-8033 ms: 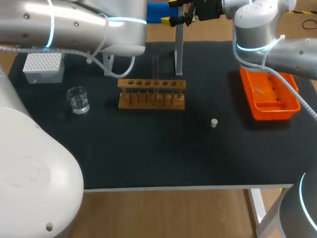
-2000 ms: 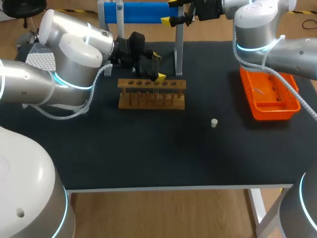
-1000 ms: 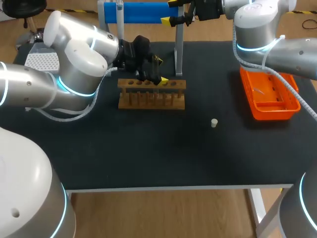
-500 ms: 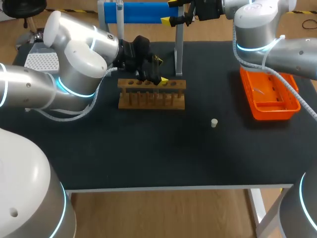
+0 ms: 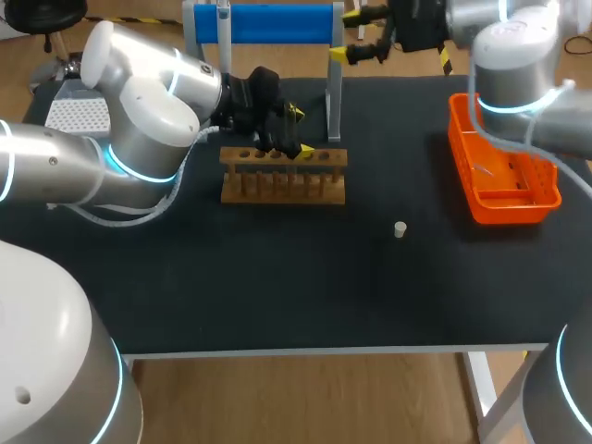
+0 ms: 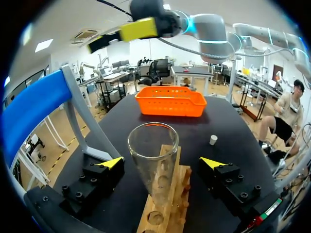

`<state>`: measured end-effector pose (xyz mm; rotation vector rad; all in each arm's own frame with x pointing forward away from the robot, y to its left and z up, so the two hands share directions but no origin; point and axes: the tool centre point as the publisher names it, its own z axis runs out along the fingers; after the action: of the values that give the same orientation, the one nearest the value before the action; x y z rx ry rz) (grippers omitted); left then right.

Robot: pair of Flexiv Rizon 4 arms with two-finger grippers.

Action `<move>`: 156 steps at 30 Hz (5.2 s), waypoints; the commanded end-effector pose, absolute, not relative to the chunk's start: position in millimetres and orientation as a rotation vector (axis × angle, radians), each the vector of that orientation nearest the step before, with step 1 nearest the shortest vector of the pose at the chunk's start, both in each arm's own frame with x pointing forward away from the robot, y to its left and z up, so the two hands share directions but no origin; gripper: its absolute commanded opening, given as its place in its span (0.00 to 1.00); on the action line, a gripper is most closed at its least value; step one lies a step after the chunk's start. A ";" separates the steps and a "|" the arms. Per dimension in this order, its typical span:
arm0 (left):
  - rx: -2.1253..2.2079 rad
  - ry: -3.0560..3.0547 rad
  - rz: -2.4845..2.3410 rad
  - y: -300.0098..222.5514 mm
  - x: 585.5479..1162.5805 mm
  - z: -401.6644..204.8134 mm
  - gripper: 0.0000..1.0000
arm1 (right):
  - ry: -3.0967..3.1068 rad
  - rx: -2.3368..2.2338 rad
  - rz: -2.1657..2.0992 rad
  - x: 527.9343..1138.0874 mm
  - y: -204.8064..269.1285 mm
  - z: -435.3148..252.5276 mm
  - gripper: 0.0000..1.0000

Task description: Invert the test tube, pick up the pipette, mount the tip to pipette, aspirate from beaker and dispense into the tube, eject the tip, return the pipette, and cap with the stopper.

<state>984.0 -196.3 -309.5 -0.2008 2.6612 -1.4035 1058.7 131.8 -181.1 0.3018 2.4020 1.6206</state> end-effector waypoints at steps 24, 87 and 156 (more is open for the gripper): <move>-0.200 2.667 -1.401 -196.7 985.2 -309.3 1.00 | 2.422 0.396 1.573 837.0 -7.0 -282.4 1.00; -0.200 2.667 -1.401 -196.7 985.2 -309.3 1.00 | 2.533 0.659 1.226 837.6 27.3 -419.4 0.83; -0.200 2.667 -1.401 -196.7 985.2 -309.3 1.00 | 2.482 0.699 1.279 854.6 37.8 -432.2 0.42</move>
<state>984.0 -196.4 -309.4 -0.2006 2.6618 -1.4029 853.9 38.5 -431.9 0.7017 2.4789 1.2771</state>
